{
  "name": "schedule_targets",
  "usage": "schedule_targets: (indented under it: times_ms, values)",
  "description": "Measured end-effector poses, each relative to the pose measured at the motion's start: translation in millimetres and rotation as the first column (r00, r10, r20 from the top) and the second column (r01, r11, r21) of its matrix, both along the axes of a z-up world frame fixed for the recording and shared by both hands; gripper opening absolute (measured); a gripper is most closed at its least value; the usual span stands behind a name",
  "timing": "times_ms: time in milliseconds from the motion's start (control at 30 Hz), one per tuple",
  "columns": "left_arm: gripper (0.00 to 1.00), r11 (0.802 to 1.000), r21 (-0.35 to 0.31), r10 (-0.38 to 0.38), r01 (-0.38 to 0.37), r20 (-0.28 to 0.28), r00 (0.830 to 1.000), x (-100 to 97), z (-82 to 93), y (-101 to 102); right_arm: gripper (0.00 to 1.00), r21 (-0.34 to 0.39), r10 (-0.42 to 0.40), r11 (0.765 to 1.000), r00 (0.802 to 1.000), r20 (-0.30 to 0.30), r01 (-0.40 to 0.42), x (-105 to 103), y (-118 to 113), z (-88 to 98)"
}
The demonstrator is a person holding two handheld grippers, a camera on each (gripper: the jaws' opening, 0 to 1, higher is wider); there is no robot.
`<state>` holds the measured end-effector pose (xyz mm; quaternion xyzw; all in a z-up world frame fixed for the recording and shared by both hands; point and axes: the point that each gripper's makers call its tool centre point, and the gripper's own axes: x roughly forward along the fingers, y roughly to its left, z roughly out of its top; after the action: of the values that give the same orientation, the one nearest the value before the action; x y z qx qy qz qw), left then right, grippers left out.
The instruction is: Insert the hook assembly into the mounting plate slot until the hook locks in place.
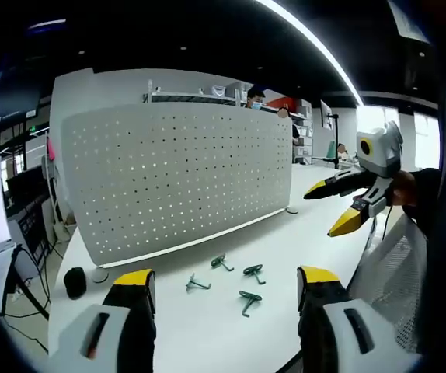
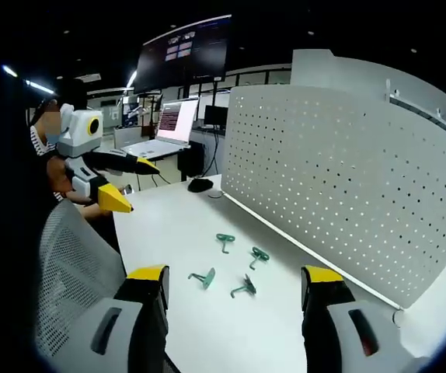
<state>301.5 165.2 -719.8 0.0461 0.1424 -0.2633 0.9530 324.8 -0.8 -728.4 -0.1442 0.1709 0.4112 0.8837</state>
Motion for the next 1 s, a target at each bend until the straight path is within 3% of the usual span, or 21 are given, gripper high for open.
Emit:
schedule_targets:
  times_ms: [1000]
  values:
    - [0.76, 1.000, -0.007, 0.009, -0.009, 0.005, 1.000, -1.9, 0.9, 2.6, 0.66, -0.007, 0.014, 1.000, 1.000, 0.002, -0.014, -2.3, 4.2, 1.7]
